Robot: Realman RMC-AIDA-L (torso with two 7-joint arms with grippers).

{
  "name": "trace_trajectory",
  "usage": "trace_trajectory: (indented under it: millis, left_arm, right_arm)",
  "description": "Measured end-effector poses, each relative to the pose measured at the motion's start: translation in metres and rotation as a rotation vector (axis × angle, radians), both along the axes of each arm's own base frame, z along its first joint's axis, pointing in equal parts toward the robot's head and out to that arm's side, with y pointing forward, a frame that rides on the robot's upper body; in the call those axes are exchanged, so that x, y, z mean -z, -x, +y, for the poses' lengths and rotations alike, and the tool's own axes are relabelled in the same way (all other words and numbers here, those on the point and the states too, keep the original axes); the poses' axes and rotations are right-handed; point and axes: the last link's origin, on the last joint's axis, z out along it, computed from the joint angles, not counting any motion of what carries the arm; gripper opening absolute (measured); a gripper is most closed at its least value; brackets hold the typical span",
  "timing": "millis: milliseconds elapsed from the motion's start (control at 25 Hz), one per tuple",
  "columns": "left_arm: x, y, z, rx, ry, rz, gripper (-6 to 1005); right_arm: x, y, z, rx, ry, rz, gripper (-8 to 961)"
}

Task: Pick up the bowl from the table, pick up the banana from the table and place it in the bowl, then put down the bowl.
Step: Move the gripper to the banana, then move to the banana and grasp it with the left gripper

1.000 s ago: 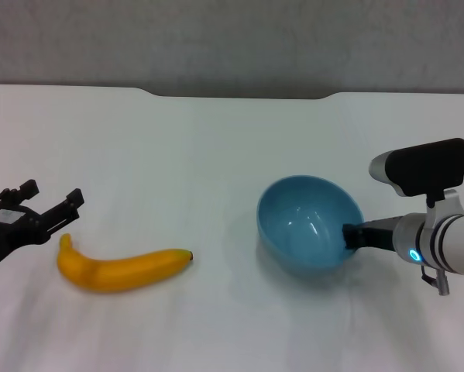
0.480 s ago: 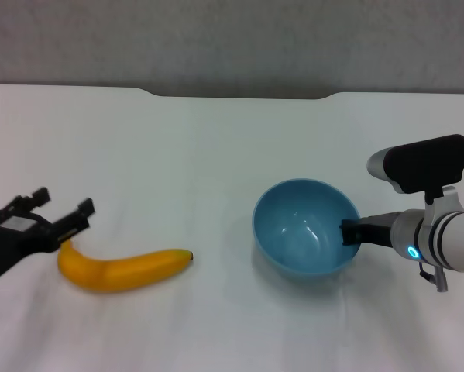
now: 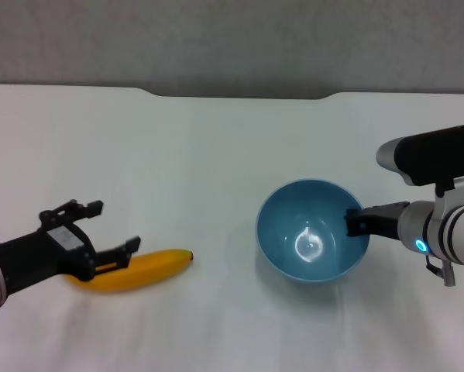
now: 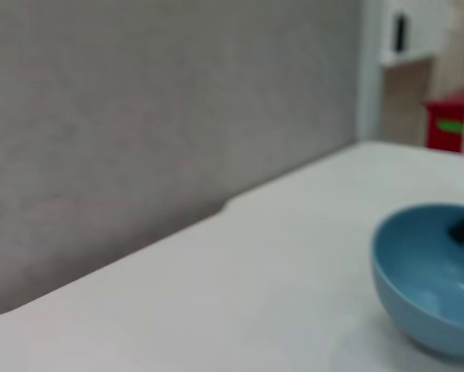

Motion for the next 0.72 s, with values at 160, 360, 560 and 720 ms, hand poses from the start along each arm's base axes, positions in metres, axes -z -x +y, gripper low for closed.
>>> trace_trajectory:
  millis: [160,360,560,720]
  left_arm:
    - [0.001,-0.010,0.009,0.068,0.082,0.182,895]
    - [0.009,-0.016,0.015,0.124,0.123,0.298,895]
    - [0.018,-0.026,0.021,0.208,0.161,0.450,895]
    - [0.030,-0.029,0.028,0.247,0.190,0.582,894]
  right_arm:
    - [-0.003,0.005,0.000,-0.010,-0.001,0.003,35]
    - [-0.008,0.011,0.001,-0.025,-0.003,0.008,35]
    - [-0.012,0.018,0.002,-0.038,-0.004,0.016,35]
    - [-0.014,0.021,0.000,-0.043,-0.005,0.022,35]
